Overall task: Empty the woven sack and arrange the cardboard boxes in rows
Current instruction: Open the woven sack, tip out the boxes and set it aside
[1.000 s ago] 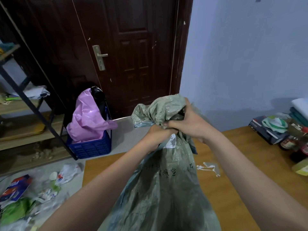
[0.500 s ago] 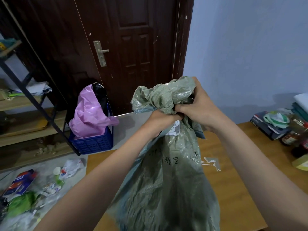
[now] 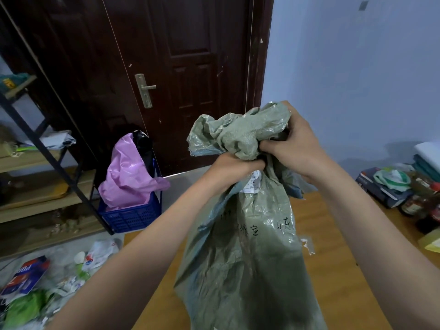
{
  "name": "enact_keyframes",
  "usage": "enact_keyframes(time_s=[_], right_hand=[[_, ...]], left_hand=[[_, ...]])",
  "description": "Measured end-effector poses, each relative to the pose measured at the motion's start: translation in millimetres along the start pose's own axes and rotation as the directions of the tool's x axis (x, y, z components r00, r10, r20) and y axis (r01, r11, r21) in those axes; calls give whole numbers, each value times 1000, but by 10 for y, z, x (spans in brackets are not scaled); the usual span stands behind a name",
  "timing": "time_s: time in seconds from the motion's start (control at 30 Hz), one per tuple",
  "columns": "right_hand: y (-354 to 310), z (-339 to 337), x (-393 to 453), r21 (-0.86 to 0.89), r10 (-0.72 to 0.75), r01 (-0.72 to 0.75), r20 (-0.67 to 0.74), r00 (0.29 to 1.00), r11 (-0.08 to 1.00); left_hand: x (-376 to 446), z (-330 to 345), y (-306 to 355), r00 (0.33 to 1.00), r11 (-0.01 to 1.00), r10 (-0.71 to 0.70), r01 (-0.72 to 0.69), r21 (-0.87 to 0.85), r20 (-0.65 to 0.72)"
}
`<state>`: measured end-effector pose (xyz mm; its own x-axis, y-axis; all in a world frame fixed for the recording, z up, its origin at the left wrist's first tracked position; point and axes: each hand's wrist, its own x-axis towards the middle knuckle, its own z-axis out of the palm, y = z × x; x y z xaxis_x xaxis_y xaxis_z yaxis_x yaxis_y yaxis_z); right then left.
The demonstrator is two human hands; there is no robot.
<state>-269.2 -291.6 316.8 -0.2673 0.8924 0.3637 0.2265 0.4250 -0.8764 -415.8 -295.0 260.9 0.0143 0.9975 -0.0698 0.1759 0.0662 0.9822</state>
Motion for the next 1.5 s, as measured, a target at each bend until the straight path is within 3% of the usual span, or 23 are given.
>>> enact_keyframes(time_s=[0.13, 0.23, 0.33, 0.47, 0.7, 0.8, 0.87, 0.93, 1.0, 1.03, 1.07, 1.13, 1.23, 1.33, 1.5], right_hand=[[75, -21, -1, -21, 17, -18, -50, 999, 1000], [145, -27, -2, -5, 59, -60, -108, 992, 998], [251, 53, -9, 191, 194, -161, -173, 965, 968], [406, 260, 1, 479, 434, -301, -193, 880, 825], [668, 384, 16, 498, 594, -482, -86, 800, 721], [688, 265, 49, 159, 500, -487, -49, 865, 859], [657, 203, 10, -64, 404, -418, -160, 900, 906], [500, 203, -108, -320, 51, -147, -291, 955, 936], [331, 278, -236, -563, -356, 209, -164, 920, 799], [306, 324, -257, -640, -437, 312, -42, 898, 702], [358, 374, -250, -695, -418, 342, 66, 906, 632], [524, 427, -188, -782, -178, 235, 161, 971, 577], [776, 385, -54, -721, 166, 3, 163, 972, 693], [908, 369, -1, -458, 282, -166, 197, 939, 873], [1054, 416, -3, -251, 412, -381, 85, 907, 890]], left_hand=[[3, 3, -44, 998, 997, 13, -18, 70, 67], [-34, -43, -70, 985, 999, 30, -34, 24, 171], [-50, -84, -224, 974, 999, 25, -18, -34, 225], [-104, 42, -431, 979, 999, -5, 13, -37, 205], [-70, 127, -541, 995, 996, 57, -62, 59, 83], [-19, 90, -576, 999, 994, 33, -36, 105, 33], [33, 67, -606, 1000, 994, 19, -18, 105, -3], [77, 50, -626, 999, 993, 11, -6, 116, -35], [93, 58, -623, 999, 990, 32, -29, 136, -24], [92, 66, -622, 997, 986, 74, -72, 151, -5], [90, 83, -616, 991, 975, 132, -135, 178, 24], [69, 110, -557, 976, 942, 201, -215, 259, 80], [98, 113, -555, 989, 932, 133, -149, 330, 72], [116, 79, -557, 998, 936, 48, -55, 348, 28], [112, 34, -612, 993, 983, -38, 16, 183, 114]])
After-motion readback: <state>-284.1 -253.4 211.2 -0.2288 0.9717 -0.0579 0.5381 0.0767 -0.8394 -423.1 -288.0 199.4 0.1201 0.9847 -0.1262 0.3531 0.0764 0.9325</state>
